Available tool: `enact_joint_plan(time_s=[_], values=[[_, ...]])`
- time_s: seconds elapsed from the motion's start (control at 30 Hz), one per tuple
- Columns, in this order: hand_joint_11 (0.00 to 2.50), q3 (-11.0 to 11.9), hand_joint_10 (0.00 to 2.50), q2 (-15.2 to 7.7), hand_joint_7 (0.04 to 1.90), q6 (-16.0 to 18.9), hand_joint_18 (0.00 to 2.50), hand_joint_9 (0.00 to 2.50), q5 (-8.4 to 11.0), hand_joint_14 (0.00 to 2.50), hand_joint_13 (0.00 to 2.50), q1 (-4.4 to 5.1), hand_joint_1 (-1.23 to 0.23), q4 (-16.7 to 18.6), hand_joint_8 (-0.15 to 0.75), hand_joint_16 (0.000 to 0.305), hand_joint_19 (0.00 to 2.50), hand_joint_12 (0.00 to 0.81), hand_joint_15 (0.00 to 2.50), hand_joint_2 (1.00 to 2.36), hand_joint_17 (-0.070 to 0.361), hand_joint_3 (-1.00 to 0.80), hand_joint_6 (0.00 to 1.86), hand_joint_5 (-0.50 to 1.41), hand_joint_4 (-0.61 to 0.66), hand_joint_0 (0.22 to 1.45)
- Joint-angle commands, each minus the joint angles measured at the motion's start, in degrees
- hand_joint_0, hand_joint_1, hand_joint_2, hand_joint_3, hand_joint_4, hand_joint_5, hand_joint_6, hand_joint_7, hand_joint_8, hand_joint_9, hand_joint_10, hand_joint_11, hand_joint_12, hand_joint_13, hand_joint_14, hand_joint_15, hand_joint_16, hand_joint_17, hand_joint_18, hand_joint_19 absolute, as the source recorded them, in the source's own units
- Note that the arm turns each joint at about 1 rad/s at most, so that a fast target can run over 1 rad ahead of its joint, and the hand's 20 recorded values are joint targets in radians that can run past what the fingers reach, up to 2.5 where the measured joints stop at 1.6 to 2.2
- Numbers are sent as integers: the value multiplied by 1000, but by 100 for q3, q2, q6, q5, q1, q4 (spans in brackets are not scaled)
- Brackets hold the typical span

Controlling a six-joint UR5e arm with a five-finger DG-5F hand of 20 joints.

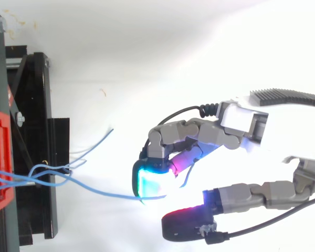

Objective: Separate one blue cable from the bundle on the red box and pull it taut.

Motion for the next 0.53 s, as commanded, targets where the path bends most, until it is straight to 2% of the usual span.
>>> enact_joint_plan(time_s=[0.0, 0.5], values=[[325, -2, 4, 0, 1353, 0, 639, 812, -3, 6, 661, 1, -679, 0, 332, 51, 197, 369, 270, 1204, 114, -163, 552, -16, 199, 530], [325, -2, 4, 0, 1362, 0, 655, 833, -3, 6, 673, 1, -680, 0, 332, 49, 245, 366, 285, 1201, 111, -158, 549, -15, 209, 528]])
